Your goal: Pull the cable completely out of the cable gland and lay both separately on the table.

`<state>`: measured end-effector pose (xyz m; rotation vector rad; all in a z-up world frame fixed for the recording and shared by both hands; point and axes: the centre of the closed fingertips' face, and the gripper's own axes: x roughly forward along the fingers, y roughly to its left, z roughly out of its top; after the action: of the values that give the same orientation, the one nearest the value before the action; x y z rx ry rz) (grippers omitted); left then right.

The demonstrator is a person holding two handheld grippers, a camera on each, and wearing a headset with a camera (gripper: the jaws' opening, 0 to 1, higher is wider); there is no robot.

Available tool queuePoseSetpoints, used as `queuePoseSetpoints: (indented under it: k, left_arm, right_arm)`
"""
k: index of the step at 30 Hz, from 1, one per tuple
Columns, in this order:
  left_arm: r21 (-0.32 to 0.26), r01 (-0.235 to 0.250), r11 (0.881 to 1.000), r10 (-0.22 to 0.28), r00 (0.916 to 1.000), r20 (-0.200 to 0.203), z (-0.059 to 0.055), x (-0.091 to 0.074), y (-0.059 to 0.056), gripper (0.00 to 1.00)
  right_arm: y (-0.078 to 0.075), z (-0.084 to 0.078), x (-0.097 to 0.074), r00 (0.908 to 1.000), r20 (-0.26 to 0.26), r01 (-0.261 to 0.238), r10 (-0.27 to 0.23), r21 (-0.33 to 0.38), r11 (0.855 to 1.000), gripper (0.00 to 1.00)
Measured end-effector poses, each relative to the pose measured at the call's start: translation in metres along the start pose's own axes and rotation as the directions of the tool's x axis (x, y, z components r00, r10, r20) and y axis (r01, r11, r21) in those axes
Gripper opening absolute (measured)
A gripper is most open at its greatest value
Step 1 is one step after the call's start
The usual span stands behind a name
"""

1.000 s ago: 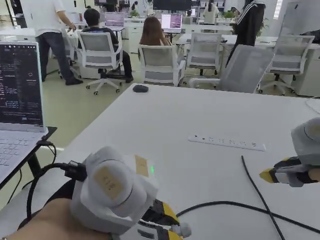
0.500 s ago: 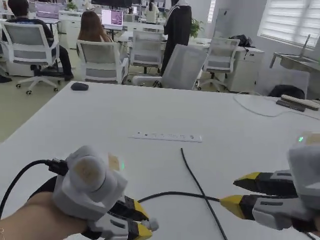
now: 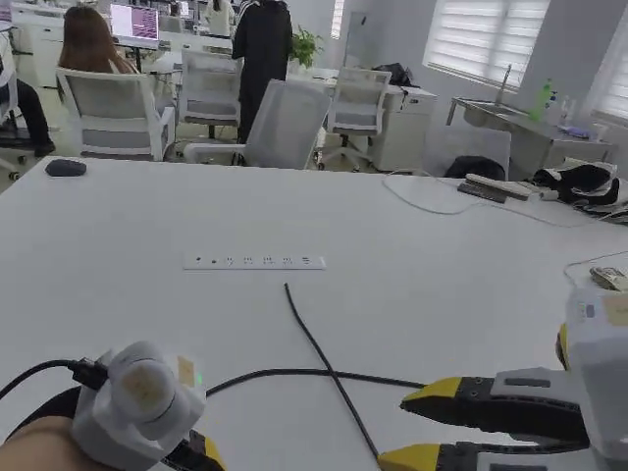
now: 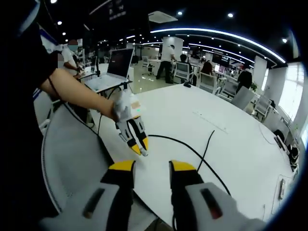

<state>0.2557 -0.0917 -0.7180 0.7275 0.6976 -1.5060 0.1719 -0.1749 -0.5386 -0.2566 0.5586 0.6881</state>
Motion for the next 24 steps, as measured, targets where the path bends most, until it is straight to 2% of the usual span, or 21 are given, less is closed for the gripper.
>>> queuePoseSetpoints:
  k: [3,6,12,16,17,19,20,22,24]
  left_arm:
    - [-0.016,0.026,1.000,-0.026,0.9996,-0.008,-0.005,0.008,-0.001,0.16]
    - [-0.024,0.024,0.999,-0.024,0.9993,-0.028,-0.013,0.014,0.001,0.16]
    - [0.001,0.020,1.000,-0.020,0.9991,-0.038,-0.025,0.020,0.002,0.16]
    - [0.012,0.018,1.000,-0.017,0.9977,-0.066,-0.038,0.025,0.004,0.16]
    - [0.008,0.018,1.000,-0.018,0.9981,-0.058,-0.039,0.025,0.005,0.17]
    - [-0.042,0.016,0.999,-0.017,0.9989,-0.043,-0.040,0.024,0.007,0.18]
    - [-0.054,0.013,0.998,-0.015,0.9994,-0.032,-0.038,0.022,0.007,0.21]
    - [-0.090,-0.012,0.996,0.011,0.9999,-0.011,-0.035,0.017,0.010,0.35]
    - [-0.112,-0.029,0.993,0.031,0.9994,0.015,-0.028,0.004,0.011,0.40]
  right_arm:
    - [0.004,-0.001,0.000,1.0000,0.005,0.000,0.000,0.017,1.000,0.28]
    - [0.007,-0.004,0.002,1.0000,-0.004,-0.008,0.008,0.018,1.000,0.28]
    - [0.010,-0.005,0.003,1.0000,-0.007,-0.004,0.004,0.026,1.000,0.28]
    - [0.013,-0.007,0.002,0.9998,-0.020,-0.001,0.002,0.024,1.000,0.27]
    - [0.012,-0.008,0.002,0.9996,-0.027,0.001,-0.001,0.025,1.000,0.27]
    - [0.011,-0.011,0.000,0.9994,-0.035,0.008,-0.007,0.026,1.000,0.28]
    - [0.011,-0.012,0.000,0.9993,-0.037,0.009,-0.007,0.032,0.999,0.28]
    - [0.011,-0.014,-0.001,0.9991,-0.042,0.011,-0.010,0.039,0.999,0.28]
    - [0.010,-0.018,0.000,0.9984,-0.056,0.012,-0.010,0.044,0.999,0.28]
